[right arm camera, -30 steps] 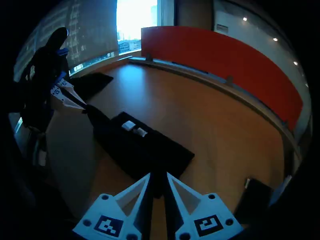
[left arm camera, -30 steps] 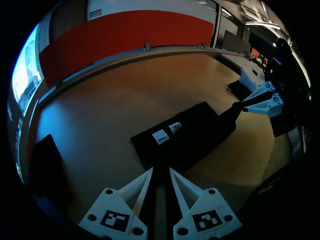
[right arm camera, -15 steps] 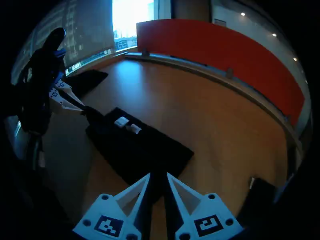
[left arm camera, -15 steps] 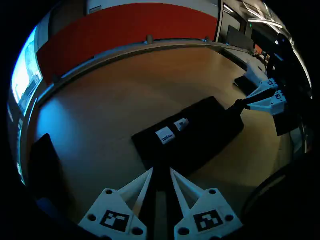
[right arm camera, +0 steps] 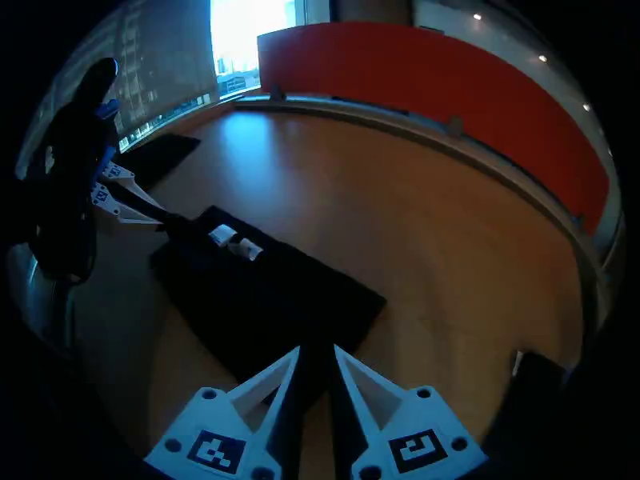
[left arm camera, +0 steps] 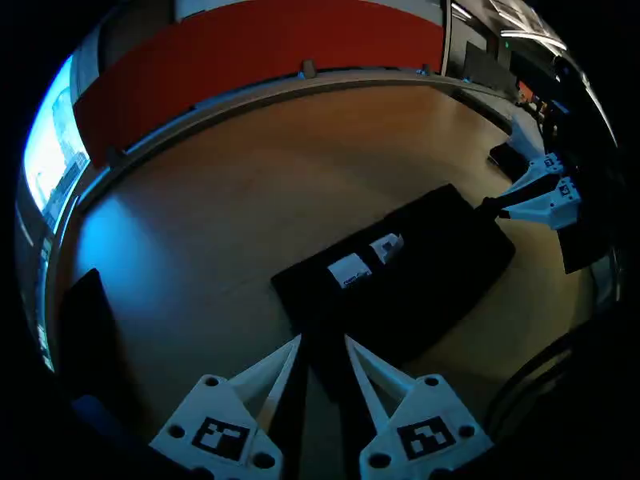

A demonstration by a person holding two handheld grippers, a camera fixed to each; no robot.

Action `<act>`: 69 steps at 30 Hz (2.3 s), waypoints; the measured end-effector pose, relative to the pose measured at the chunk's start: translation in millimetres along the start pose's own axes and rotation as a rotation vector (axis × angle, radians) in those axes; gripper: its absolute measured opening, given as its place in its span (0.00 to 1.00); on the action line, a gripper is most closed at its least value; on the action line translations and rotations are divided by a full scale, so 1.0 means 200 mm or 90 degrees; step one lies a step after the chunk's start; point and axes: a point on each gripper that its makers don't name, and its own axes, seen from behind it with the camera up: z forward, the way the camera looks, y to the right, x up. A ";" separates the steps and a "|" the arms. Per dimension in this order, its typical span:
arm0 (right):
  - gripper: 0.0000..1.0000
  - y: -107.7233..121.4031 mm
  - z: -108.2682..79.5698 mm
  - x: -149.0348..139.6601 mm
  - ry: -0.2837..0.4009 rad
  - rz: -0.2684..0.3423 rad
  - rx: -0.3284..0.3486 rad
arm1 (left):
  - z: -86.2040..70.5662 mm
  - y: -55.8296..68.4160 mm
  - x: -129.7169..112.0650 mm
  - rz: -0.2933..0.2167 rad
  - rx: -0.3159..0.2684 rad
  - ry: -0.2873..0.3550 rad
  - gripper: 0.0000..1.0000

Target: Fold towel

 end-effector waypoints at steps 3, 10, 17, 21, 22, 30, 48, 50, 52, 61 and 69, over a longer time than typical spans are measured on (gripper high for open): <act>0.16 0.01 0.02 -0.01 -0.002 0.002 -0.003 | 0.02 -0.01 0.00 -0.001 0.003 -0.002 0.23; 0.18 0.04 0.07 -0.02 -0.009 0.001 -0.011 | 0.07 -0.01 -0.02 -0.006 0.005 -0.006 0.27; 0.25 0.08 0.12 -0.03 -0.016 -0.003 -0.020 | 0.10 -0.06 0.00 0.002 0.024 0.000 0.37; 0.35 0.10 0.14 -0.02 -0.017 -0.003 -0.026 | 0.11 -0.09 0.01 0.005 0.036 0.003 0.41; 0.38 0.11 0.14 -0.01 -0.017 -0.003 -0.028 | 0.12 -0.10 0.02 0.006 0.039 0.003 0.43; 0.67 0.17 0.17 0.01 -0.016 -0.002 -0.049 | 0.14 -0.17 0.05 0.019 0.067 0.006 0.63; 0.82 0.30 0.16 0.14 0.027 0.006 -0.081 | 0.10 -0.34 0.14 -0.012 0.117 0.028 0.77; 0.85 0.30 0.15 0.14 0.029 0.006 -0.082 | 0.09 -0.33 0.14 -0.020 0.111 0.028 0.77; 0.87 0.30 0.14 0.13 0.030 0.007 -0.081 | 0.09 -0.32 0.13 -0.028 0.103 0.029 0.77; 0.87 0.23 0.06 0.06 0.031 0.018 -0.071 | 0.04 -0.26 0.07 -0.058 0.080 0.032 0.77; 0.87 0.16 -0.02 -0.02 0.031 0.030 -0.066 | -0.02 -0.19 -0.04 -0.069 0.069 0.024 0.77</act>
